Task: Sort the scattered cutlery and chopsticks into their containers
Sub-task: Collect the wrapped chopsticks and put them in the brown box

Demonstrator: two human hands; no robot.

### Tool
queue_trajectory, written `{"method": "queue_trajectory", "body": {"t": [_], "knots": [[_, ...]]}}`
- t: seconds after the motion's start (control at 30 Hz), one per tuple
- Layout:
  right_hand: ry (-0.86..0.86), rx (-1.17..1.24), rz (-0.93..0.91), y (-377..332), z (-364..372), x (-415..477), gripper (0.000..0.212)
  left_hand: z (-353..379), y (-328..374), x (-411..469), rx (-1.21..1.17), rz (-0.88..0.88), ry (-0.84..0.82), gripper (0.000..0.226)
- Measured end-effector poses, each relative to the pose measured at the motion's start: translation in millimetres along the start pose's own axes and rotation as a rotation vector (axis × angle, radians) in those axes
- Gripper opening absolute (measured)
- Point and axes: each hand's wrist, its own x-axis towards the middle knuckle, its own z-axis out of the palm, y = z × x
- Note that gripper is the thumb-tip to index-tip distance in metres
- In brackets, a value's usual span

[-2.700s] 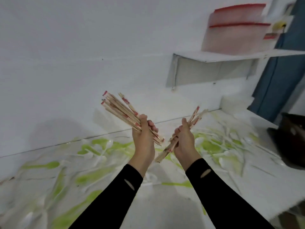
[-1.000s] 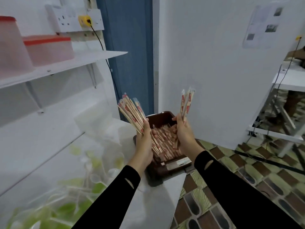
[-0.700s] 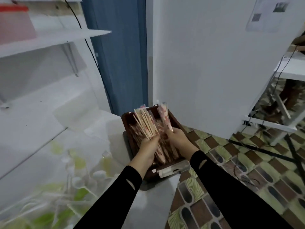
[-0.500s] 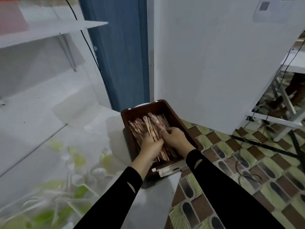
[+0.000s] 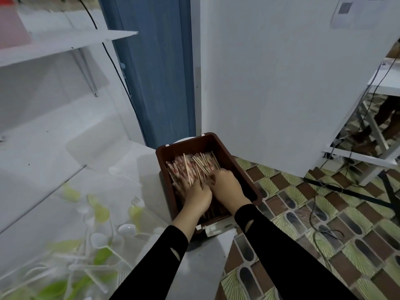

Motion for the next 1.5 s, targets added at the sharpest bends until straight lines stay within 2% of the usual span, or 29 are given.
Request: {"method": "queue_trajectory", "body": {"t": [0.1,0.23,0.3,0.37,0.5,0.6,0.67,0.8,0.9,1.0,1.13,1.3,1.5], "knots": [[0.035,-0.080,0.061,-0.9,0.3,1.7,0.022,1.0,0.8,1.6,-0.003,-0.050,-0.009,0.062],[0.077,-0.137,0.054,-3.4,-0.7,-1.0,0.028,4.1,-8.1,0.0,0.023,0.095,0.058,0.087],[0.044,-0.140,0.043,-2.3,-1.0,-0.3,0.030,5.2,-10.8,1.9,0.149,0.171,0.054,0.078],[-0.004,-0.130,0.060,-1.1,-1.1,0.9,0.029,6.1,-10.9,4.6,0.250,0.134,0.004,0.066],[0.004,-0.166,0.081,1.0,2.1,1.5,0.024,8.2,-3.4,2.8,0.204,-0.010,0.010,0.067],[0.046,-0.158,0.094,1.2,4.2,0.2,0.025,5.4,0.1,-1.9,0.106,-0.027,0.049,0.065],[0.108,-0.141,0.041,0.3,3.0,0.3,0.027,3.2,0.4,-2.5,0.010,0.057,0.071,0.064],[0.272,-0.081,-0.188,-7.8,-6.4,-9.2,0.027,-11.9,-2.0,-18.3,-0.263,0.399,0.320,0.045],[0.350,0.006,-0.300,-14.8,-8.0,-30.9,0.021,-32.8,-14.1,-45.8,-0.391,0.518,0.427,0.033],[0.323,0.087,-0.421,-37.1,-0.8,-72.2,0.025,-58.6,-55.9,-74.9,-0.441,0.520,0.399,0.032],[0.241,0.127,-0.575,-81.8,23.4,-138.8,0.027,-86.5,-135.8,-124.1,-0.580,0.344,0.362,0.036],[0.062,0.173,-0.713,-135.6,87.3,-228.0,0.028,-103.8,-248.7,-216.3,-0.623,0.179,0.501,0.036],[-0.195,0.254,-0.891,-222.1,165.5,-356.8,0.032,-130.7,-383.4,-365.8,-0.577,0.010,0.717,0.041]]}}
